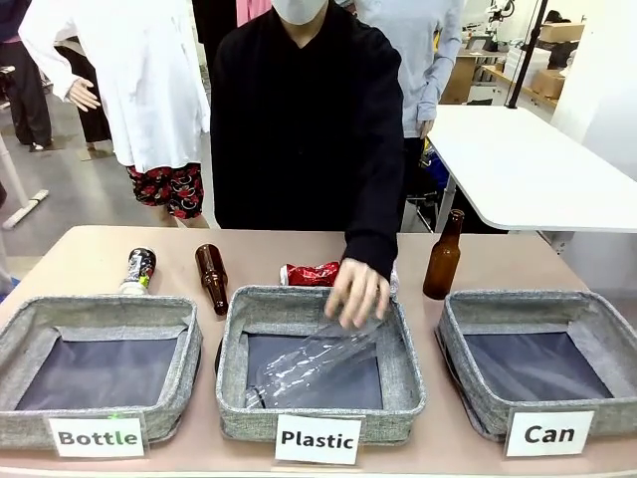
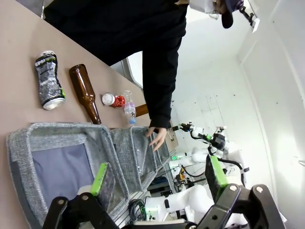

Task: Sort the can waste into the basket.
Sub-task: Pick up the can waste from the table and place it in the right Fabric basket.

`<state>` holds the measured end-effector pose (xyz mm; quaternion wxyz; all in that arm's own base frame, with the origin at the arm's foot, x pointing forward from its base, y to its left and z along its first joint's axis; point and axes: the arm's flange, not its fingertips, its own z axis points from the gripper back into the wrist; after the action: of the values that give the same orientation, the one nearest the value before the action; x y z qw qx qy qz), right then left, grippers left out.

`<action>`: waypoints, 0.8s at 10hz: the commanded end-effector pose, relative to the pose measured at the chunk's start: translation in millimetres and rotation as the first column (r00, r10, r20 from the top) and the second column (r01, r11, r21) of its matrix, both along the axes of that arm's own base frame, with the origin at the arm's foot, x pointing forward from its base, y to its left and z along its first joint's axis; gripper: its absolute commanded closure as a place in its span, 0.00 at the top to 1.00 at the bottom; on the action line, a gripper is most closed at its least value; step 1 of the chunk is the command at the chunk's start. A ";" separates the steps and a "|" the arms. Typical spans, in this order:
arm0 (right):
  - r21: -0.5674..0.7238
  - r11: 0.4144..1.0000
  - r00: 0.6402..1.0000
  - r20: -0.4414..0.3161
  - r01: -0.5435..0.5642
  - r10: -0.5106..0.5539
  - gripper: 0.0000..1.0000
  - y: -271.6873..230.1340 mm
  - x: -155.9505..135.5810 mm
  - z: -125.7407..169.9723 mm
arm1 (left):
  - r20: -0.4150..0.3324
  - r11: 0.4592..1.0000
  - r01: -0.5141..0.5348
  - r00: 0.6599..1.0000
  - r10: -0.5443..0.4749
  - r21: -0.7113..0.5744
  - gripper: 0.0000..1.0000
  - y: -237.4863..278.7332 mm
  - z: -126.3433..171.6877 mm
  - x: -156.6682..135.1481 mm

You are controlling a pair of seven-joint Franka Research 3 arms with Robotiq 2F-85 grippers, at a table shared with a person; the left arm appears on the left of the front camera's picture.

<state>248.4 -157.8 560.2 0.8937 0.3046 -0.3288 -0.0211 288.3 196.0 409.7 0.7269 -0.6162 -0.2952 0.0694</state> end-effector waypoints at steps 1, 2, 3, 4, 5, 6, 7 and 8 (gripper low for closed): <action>0.049 0.981 0.981 -0.040 0.190 -0.188 1.00 -8.4 -44.1 -44.2 | 0.032 1.000 -0.001 0.999 0.001 -0.008 1.00 -1.3 -0.1 -0.1; 0.078 0.971 0.973 -0.047 0.228 -0.225 1.00 -17.8 -51.0 -53.7 | 0.032 1.000 -0.001 0.999 0.001 -0.008 1.00 -1.3 -0.1 -0.1; 0.074 0.966 0.967 -0.070 0.249 -0.244 1.00 -21.4 -49.5 -57.8 | 0.032 1.000 -0.001 0.999 0.001 -0.008 1.00 -1.3 -0.1 -0.1; 0.078 0.969 0.971 -0.073 0.235 -0.229 1.00 -18.7 -44.3 -60.5 | 0.032 1.000 -0.001 0.999 0.001 -0.008 1.00 -1.3 -0.1 -0.1; 0.073 0.974 0.975 -0.062 0.217 -0.213 1.00 -13.3 -38.0 -59.0 | 0.032 1.000 -0.001 0.999 0.001 -0.008 1.00 -1.3 -0.1 -0.1; 0.029 0.986 0.985 -0.057 0.165 -0.163 1.00 2.7 -23.6 -51.2 | 0.032 1.000 -0.001 0.999 0.001 -0.008 1.00 -1.3 -0.1 -0.1; -0.031 0.995 0.994 -0.048 0.093 -0.094 1.00 29.1 -1.4 -40.8 | 0.032 1.000 -0.001 0.999 0.001 -0.008 1.00 -1.3 -0.1 -0.1; -0.094 0.995 0.998 -0.053 -0.036 0.031 1.00 67.6 27.7 -30.6 | 0.032 1.000 -0.001 0.999 0.001 -0.008 1.00 -1.3 -0.1 -0.1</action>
<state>258.6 -146.7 554.4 0.9111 0.2787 -0.2994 -0.0504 288.6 195.7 409.4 0.7269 -0.6167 -0.2943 0.0691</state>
